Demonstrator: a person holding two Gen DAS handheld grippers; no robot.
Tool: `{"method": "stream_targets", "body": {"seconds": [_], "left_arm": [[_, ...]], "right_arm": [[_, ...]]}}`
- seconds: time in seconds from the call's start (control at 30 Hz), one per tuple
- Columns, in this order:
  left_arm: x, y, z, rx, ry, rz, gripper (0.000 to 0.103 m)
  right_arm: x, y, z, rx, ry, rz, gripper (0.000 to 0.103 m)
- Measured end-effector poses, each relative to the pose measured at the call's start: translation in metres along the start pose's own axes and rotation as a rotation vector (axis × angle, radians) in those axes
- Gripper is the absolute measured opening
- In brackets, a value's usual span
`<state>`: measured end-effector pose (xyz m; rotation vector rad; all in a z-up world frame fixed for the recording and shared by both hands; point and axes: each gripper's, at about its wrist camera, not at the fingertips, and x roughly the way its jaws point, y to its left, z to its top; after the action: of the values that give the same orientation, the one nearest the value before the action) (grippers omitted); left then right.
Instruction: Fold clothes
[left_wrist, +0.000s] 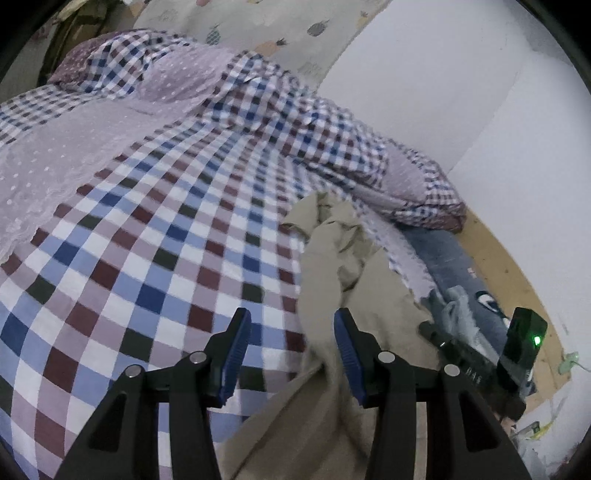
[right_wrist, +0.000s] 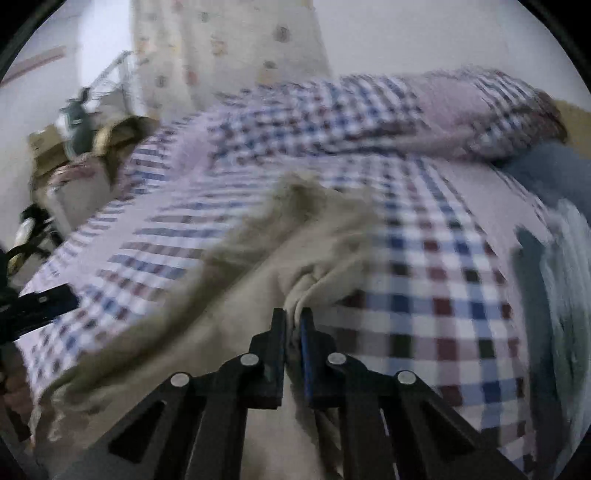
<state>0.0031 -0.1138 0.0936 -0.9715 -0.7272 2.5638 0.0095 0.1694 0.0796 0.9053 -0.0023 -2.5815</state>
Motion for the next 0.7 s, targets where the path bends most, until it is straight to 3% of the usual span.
{"method": "stream_targets", "body": {"seconds": [0.17, 0.33, 0.6, 0.7], "left_arm": [[-0.008, -0.013, 0.002, 0.041, -0.017, -0.054, 0.059], [-0.004, -0.02, 0.0, 0.099, 0.014, -0.047, 0.059], [0.028, -0.055, -0.021, 0.302, 0.127, 0.013, 0.06], [0.044, -0.065, -0.032, 0.374, 0.178, 0.067, 0.059]], "right_arm": [[-0.004, 0.095, -0.013, -0.251, -0.001, 0.155, 0.003], [0.005, 0.172, -0.05, -0.508, 0.039, 0.145, 0.003], [-0.004, 0.185, -0.069, -0.595, 0.037, 0.145, 0.009], [-0.007, 0.19, -0.076, -0.626, 0.036, 0.145, 0.019]]}}
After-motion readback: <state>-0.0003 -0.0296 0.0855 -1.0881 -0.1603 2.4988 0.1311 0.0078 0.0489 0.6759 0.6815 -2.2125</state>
